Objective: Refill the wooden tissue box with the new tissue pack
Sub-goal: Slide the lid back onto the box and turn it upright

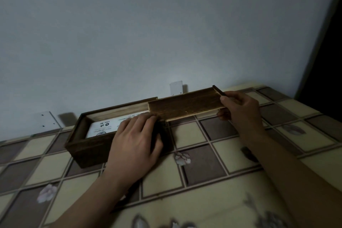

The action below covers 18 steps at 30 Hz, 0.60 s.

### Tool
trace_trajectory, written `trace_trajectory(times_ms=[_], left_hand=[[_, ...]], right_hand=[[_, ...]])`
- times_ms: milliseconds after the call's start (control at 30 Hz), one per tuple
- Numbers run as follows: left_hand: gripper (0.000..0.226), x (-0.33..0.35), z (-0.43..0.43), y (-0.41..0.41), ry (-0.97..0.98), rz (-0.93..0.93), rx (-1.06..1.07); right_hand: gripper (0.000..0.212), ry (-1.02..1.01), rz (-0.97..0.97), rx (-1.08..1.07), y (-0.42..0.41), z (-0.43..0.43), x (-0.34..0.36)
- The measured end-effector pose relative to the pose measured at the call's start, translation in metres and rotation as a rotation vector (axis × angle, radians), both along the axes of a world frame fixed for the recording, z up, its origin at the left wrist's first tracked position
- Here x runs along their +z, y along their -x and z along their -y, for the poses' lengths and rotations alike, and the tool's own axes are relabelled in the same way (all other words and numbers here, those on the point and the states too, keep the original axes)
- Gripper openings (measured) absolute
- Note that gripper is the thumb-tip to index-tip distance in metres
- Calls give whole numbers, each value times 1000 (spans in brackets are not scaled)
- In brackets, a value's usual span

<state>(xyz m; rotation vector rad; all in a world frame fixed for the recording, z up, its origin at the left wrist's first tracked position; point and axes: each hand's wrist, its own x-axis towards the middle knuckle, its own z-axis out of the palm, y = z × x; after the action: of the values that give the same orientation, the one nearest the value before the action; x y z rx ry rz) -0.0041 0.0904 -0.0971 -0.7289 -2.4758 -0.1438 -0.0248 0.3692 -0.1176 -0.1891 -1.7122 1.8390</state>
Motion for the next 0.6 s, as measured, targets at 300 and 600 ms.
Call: trace_trajectory(times_ms=[300,600], left_hand=[[49,2,6,-2,12,24,24],[47,2,15,-4,23,19,55]], right_hand=[[12,3,-9,10,-3,4,2],[11,-65,-21,28,-2,11,0]])
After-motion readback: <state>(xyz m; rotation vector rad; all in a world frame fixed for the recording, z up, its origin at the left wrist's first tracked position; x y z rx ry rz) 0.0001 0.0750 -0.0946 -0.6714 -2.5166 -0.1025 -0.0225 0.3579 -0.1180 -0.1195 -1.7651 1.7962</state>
